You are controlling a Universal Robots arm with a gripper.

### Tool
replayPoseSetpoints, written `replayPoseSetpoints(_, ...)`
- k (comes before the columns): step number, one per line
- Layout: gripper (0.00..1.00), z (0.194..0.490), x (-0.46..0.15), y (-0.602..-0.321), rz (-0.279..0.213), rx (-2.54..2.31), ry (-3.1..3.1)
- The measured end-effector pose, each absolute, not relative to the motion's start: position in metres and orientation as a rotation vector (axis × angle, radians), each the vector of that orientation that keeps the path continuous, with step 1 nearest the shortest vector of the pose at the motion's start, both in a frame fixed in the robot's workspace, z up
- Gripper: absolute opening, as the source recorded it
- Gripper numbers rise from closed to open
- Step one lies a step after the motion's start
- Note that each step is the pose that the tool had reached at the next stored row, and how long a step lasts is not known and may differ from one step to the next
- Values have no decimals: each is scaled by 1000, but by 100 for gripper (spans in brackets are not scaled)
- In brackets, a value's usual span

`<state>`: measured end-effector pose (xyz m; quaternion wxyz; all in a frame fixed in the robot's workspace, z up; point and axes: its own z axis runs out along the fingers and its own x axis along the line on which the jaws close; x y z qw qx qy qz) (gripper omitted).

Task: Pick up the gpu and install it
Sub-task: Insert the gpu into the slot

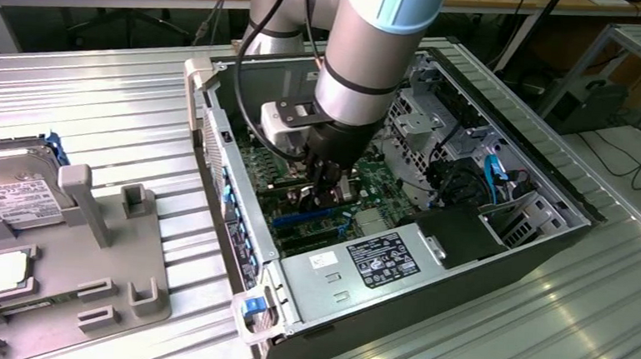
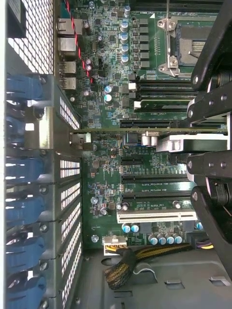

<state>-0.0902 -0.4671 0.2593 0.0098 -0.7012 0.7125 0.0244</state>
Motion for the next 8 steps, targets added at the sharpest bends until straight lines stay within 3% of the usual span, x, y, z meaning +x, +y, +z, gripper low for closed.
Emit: replayPoseSetpoints(8,28,258,-90,-467,79,-2190,2226)
